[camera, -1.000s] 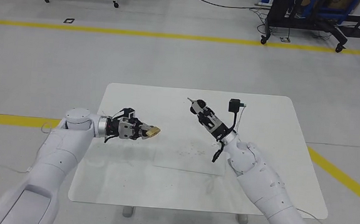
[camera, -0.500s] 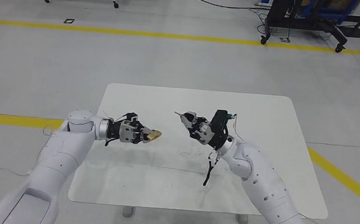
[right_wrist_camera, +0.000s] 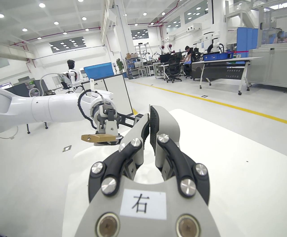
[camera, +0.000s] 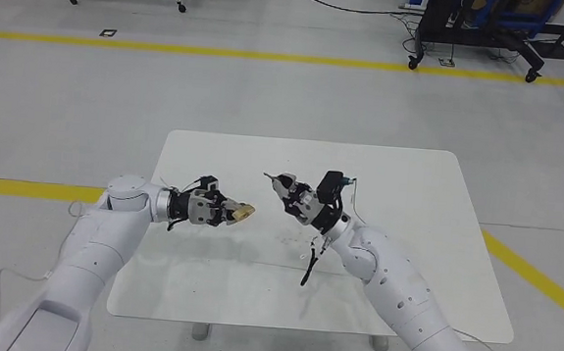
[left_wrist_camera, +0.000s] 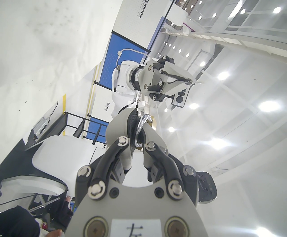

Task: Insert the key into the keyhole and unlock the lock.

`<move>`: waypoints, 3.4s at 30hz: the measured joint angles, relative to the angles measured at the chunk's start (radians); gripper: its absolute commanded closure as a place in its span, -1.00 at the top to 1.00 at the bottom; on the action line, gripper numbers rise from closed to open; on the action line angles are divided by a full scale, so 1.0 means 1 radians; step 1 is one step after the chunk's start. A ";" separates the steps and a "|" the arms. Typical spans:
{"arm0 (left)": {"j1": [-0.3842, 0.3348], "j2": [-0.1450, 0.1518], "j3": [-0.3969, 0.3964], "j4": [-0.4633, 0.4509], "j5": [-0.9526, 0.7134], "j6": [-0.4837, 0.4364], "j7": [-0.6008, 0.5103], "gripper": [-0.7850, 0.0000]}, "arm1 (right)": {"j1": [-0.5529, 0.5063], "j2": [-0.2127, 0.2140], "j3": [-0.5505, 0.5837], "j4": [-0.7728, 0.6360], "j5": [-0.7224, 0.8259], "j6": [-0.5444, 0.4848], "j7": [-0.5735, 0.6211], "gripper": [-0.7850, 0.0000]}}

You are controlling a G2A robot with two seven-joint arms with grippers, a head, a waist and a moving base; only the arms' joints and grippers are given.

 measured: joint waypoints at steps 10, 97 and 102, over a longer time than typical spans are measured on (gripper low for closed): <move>0.004 0.001 -0.011 -0.002 -0.011 0.016 0.033 -1.00 | 0.015 -0.011 -0.041 -0.007 0.007 -0.078 0.028 -1.00; 0.093 0.028 0.017 -0.327 0.117 0.308 0.365 -1.00 | -0.237 0.128 0.026 -0.771 -1.067 -0.132 0.538 -1.00; 0.091 0.028 0.020 -0.326 0.118 0.308 0.364 -1.00 | -0.241 0.126 0.023 -0.773 -1.064 -0.103 0.586 -1.00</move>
